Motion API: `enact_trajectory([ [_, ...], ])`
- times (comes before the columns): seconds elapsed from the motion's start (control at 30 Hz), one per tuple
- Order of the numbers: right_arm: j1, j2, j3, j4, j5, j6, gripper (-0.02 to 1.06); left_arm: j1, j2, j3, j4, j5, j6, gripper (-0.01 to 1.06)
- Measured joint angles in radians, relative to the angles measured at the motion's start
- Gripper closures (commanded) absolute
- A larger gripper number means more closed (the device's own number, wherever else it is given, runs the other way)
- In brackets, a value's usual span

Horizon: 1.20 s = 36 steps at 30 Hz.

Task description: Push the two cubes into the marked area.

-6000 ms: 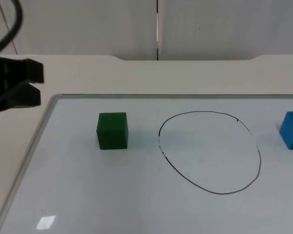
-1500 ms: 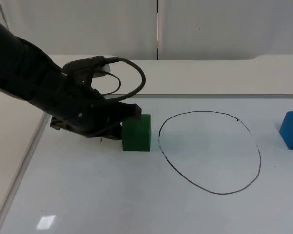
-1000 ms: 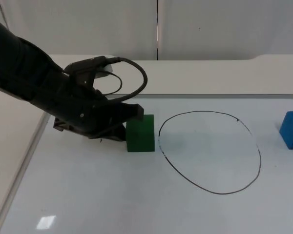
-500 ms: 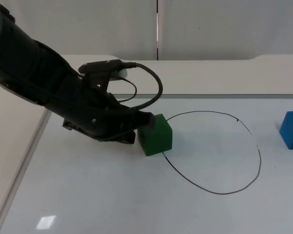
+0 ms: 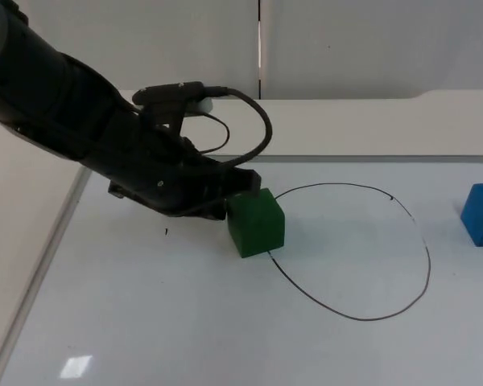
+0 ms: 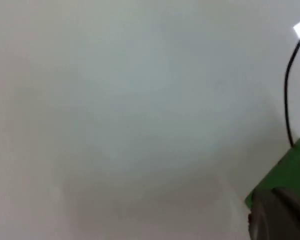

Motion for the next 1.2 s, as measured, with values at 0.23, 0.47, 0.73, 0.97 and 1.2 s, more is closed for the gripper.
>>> enact_trajectory([
  [0.23,0.0,0.0,0.0,0.0,0.0,0.0,-0.01,-0.055,0.0,0.0,-0.008,-0.021,0.011,1.05],
  [0.47,0.0,0.0,0.0,0.0,0.0,0.0,-0.01,-0.074,0.0,-0.002,-0.008,-0.046,0.023,1.05],
  [0.73,0.0,0.0,0.0,0.0,0.0,0.0,-0.01,-0.074,0.0,-0.029,-0.028,-0.006,0.024,1.05],
  [0.97,0.0,0.0,0.0,0.0,0.0,0.0,-0.01,-0.074,0.0,-0.029,-0.037,0.01,0.024,1.05],
  [1.2,0.0,0.0,0.0,0.0,0.0,0.0,-0.01,-0.134,0.0,-0.029,-0.057,0.004,0.03,1.05],
])
